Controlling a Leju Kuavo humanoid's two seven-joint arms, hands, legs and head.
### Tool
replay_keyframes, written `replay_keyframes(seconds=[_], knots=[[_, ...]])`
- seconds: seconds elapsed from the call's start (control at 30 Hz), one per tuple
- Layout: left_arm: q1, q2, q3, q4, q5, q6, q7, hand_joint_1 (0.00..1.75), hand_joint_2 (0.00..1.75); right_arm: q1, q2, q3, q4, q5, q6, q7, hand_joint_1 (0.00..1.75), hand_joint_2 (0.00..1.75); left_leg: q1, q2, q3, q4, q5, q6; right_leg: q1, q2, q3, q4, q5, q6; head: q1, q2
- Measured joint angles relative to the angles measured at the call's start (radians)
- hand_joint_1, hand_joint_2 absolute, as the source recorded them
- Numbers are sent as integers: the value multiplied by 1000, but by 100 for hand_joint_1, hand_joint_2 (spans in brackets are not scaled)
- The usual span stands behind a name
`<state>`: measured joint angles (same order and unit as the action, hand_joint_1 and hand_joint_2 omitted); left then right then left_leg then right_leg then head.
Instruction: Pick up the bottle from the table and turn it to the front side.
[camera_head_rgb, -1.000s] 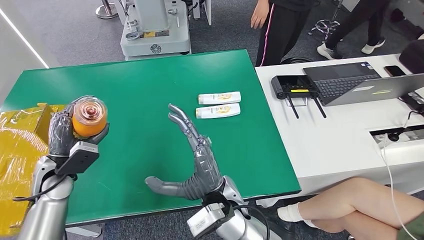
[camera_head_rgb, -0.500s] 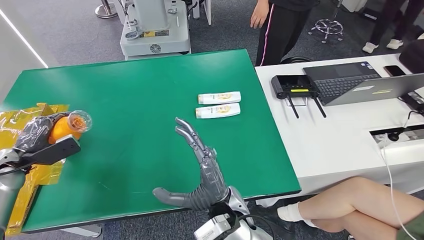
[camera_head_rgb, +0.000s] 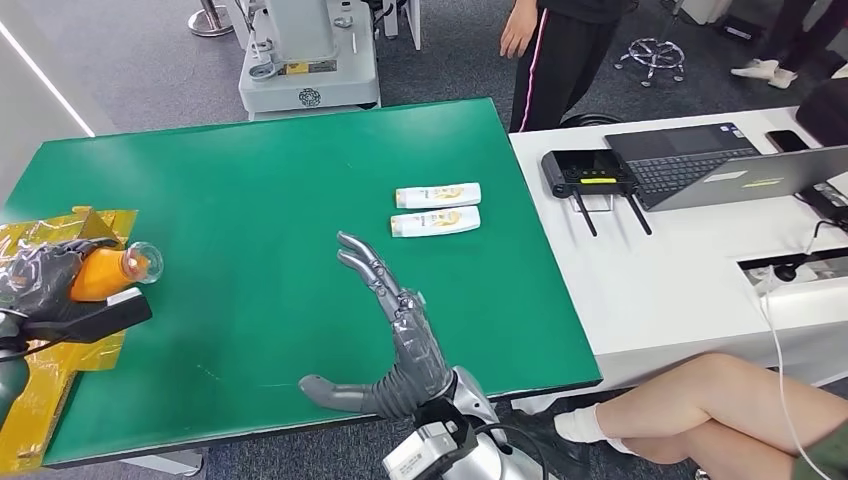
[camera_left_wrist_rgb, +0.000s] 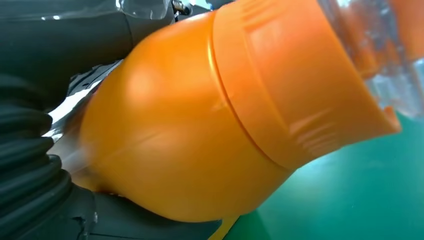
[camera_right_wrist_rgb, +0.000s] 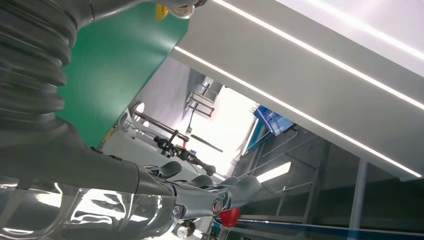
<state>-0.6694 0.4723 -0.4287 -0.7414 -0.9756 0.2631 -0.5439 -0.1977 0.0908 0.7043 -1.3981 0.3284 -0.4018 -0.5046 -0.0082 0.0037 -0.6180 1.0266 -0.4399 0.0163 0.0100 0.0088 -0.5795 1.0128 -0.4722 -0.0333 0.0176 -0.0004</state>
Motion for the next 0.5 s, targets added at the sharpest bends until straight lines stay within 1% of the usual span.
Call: replay_keyframes(seconds=[0.1,0.27,0.37,0.5], knots=[[33,-13,-3,36,-33,76,6,175,175,0,0,0,0,0,0,0,0,175,0,0,0,0,0,0,0,0,0,0,0,0,0,0],[81,-44,-8,96,-62,140,11,175,175,9,0,0,-9,1,-2,0,0,175,0,0,0,0,0,0,0,-1,0,0,0,0,0,0],[102,-61,-9,126,-77,156,11,175,175,19,0,0,-15,4,-3,1,0,175,0,0,0,0,0,0,0,-1,0,0,0,0,0,0],[99,-85,-11,175,-100,137,8,175,175,28,0,0,-17,6,-5,2,0,175,0,0,0,0,0,0,0,-1,0,0,0,0,0,0]])
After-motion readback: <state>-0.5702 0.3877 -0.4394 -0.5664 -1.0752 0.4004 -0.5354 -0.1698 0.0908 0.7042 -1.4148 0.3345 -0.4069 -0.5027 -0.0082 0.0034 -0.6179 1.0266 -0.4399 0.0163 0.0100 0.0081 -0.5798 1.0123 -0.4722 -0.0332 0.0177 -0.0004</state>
